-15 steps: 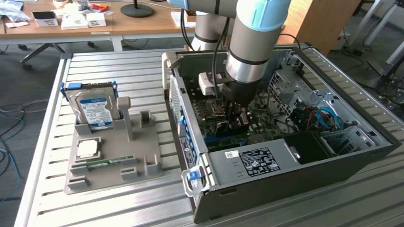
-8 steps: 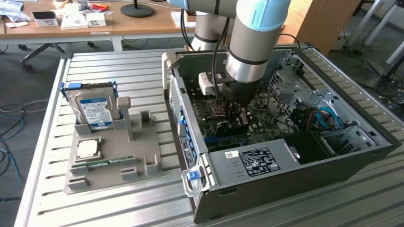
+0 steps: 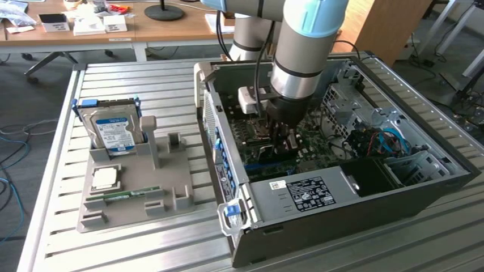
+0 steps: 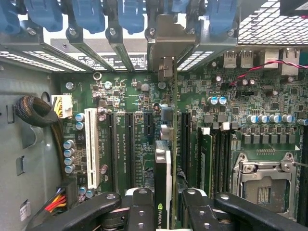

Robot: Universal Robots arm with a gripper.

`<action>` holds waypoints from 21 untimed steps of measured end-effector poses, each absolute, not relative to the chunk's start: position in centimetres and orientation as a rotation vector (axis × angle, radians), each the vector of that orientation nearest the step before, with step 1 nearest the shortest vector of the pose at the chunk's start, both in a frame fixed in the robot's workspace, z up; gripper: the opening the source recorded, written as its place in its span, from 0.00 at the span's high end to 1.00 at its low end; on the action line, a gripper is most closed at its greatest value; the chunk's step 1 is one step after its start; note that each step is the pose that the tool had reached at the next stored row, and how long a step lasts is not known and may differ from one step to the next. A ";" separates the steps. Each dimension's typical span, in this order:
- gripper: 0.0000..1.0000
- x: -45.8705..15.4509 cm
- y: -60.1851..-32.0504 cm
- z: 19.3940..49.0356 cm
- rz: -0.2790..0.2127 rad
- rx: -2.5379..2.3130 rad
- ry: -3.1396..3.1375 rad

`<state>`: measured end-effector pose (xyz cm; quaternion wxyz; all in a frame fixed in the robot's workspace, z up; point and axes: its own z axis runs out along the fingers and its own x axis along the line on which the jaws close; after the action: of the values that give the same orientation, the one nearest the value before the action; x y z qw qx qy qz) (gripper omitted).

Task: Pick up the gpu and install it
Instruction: 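Insert the gpu into the slot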

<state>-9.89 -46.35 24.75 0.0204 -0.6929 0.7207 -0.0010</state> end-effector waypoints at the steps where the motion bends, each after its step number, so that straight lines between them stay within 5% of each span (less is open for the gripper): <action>1: 0.73 -9.9 -46.4 24.7 -0.003 -2.149 2.235; 21: 0.73 -9.8 -46.3 24.3 -0.003 -2.149 2.235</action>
<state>-9.84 -46.27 24.34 0.0204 -0.6929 0.7208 -0.0010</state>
